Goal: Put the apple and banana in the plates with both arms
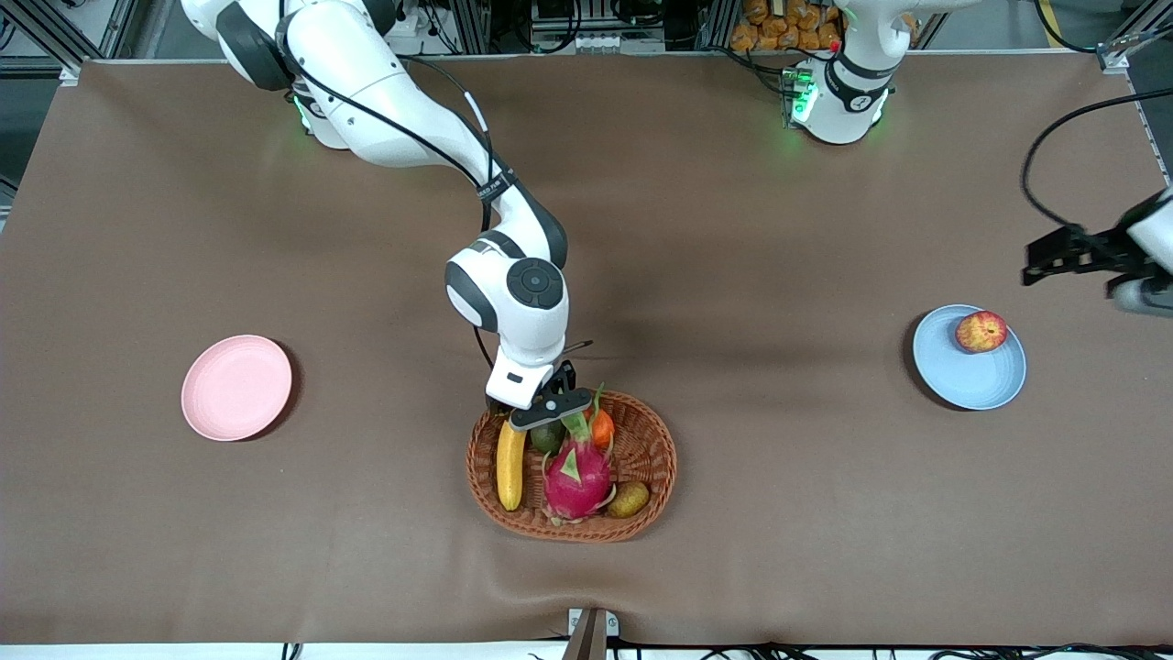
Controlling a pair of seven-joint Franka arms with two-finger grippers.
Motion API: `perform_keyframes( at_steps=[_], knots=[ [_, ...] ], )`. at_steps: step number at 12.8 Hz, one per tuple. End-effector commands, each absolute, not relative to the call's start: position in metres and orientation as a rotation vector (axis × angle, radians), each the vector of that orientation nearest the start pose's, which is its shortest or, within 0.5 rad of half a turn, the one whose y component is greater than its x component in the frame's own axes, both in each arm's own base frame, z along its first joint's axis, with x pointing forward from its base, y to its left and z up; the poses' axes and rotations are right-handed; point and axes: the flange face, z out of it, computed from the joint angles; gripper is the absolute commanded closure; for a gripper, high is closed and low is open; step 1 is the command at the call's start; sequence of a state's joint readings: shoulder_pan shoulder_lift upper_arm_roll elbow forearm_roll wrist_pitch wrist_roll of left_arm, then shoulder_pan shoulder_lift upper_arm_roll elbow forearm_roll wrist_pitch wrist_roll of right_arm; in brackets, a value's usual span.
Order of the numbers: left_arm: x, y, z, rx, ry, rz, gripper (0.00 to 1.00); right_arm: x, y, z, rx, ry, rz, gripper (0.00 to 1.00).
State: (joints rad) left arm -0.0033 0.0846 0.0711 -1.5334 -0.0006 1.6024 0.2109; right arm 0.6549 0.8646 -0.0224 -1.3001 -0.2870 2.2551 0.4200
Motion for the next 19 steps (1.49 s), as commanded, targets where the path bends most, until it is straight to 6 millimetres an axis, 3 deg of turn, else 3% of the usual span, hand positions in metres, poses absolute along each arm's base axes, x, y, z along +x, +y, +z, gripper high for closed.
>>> perform_keyframes(
  at_steps=[1,2,5,7,10,12,16,18,19],
  knots=[
    [0.556,0.041,0.624,-3.162,0.062,0.035,0.0,0.611,0.44,0.229,-3.253,-0.647,-0.295,0.82],
    [0.543,0.039,0.634,-3.166,-0.07,0.059,0.0,0.612,0.438,0.233,-3.253,-0.62,-0.276,0.98],
    [0.515,0.023,0.664,-3.154,-0.186,0.037,0.0,0.616,0.432,0.246,-3.237,-0.541,-0.237,1.0],
    [0.494,0.024,0.662,-3.156,-0.186,0.037,0.0,0.629,0.419,0.27,-3.215,-0.47,-0.263,1.0],
    [0.516,0.029,0.654,-3.117,-0.147,-0.069,0.0,0.639,0.405,0.32,-3.159,-0.361,-0.296,1.0],
    [0.519,0.022,0.657,-3.127,-0.089,-0.088,0.0,0.634,0.401,0.343,-3.178,-0.353,-0.26,1.0],
    [0.524,0.01,0.652,-3.173,-0.012,-0.084,0.0,0.634,0.395,0.399,-3.141,-0.325,-0.352,1.0],
    [0.522,0.001,0.657,-3.168,-0.021,-0.097,0.0,0.634,0.382,0.419,-3.163,-0.297,-0.356,1.0],
    [0.522,0.002,0.656,-3.168,-0.019,-0.095,0.0,0.64,0.365,0.431,-3.175,-0.255,-0.355,1.0]
  ],
)
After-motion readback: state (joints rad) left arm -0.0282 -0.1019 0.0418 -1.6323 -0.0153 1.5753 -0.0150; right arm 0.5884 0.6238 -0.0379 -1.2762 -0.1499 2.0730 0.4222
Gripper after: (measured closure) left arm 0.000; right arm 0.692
